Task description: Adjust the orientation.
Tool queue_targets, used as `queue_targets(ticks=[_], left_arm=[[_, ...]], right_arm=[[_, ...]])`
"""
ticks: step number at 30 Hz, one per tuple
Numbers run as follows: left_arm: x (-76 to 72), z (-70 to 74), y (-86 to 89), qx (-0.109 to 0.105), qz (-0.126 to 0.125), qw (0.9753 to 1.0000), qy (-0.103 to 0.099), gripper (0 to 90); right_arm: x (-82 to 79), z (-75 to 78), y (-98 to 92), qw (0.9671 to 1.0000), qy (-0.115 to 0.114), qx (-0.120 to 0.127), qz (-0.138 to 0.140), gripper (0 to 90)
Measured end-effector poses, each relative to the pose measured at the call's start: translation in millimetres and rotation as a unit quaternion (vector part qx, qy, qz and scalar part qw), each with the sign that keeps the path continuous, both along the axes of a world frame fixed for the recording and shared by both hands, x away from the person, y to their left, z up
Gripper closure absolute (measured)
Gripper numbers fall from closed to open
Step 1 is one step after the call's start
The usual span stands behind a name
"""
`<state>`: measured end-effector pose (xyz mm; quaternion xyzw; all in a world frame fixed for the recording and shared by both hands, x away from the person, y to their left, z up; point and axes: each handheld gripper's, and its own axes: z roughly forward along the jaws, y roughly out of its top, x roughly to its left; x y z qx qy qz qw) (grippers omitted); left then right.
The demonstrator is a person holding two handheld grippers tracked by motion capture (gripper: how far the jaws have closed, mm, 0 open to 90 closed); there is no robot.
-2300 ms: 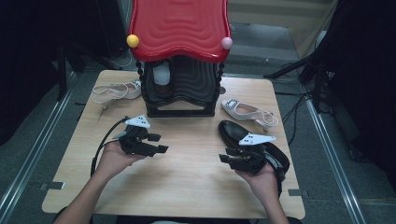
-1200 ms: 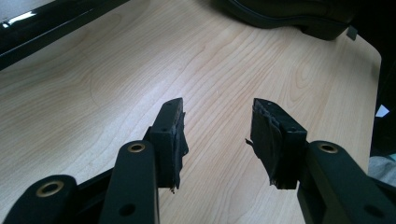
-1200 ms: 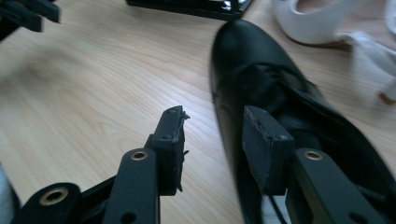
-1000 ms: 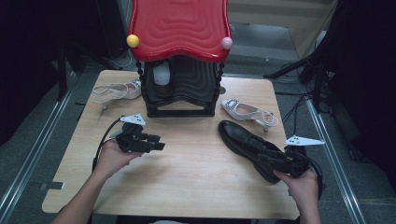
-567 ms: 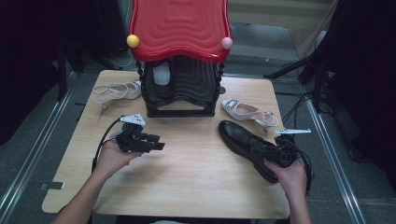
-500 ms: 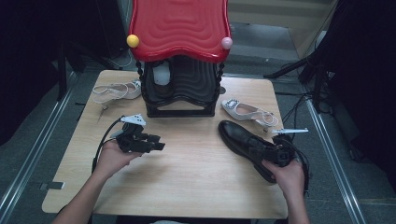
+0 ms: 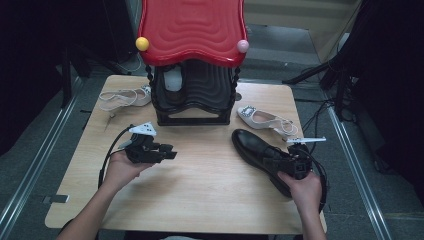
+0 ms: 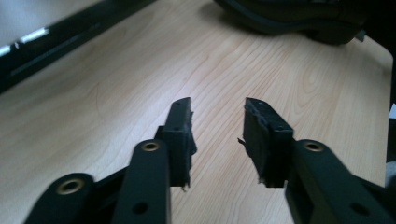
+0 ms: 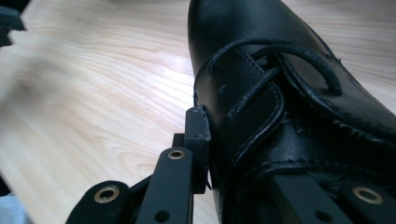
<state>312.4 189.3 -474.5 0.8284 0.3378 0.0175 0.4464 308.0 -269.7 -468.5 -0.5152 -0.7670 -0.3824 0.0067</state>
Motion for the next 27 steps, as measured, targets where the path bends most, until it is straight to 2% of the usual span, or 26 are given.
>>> queue_targets(ticks=[3,5,7,10,17,21,27], left_arm=[[-0.6,-0.4,-0.3,0.010,0.009,0.9999,0.001,70.0],[-2.0,-0.6,-0.4,0.016,0.003,0.9999,-0.006,74.3],[-3.7,-0.1,-0.2,0.015,-0.001,0.9998,-0.009,77.6],[-3.8,-3.4,2.9,0.009,0.007,0.9999,0.005,77.9],[-8.0,-3.0,9.2,0.001,0.027,0.9996,0.005,79.2],[-12.6,1.2,8.0,0.004,0.025,0.9997,0.004,86.5],[-4.1,4.9,3.0,0.004,0.028,0.9995,0.012,88.8]], right_arm=[[-4.3,5.0,10.8,0.9998,-0.004,0.008,0.019,81.6],[-5.3,7.2,20.0,0.9994,-0.005,0.012,0.032,81.2],[-4.2,7.8,29.9,0.9988,-0.007,0.012,0.047,81.1],[0.4,5.2,43.9,0.9980,-0.005,0.009,0.062,81.2],[8.1,2.4,75.8,0.9951,0.002,0.008,0.098,81.1],[14.1,1.0,94.4,0.9931,0.004,-0.001,0.117,81.1],[22.5,0.0,117.8,0.9910,0.012,-0.003,0.133,81.0]])
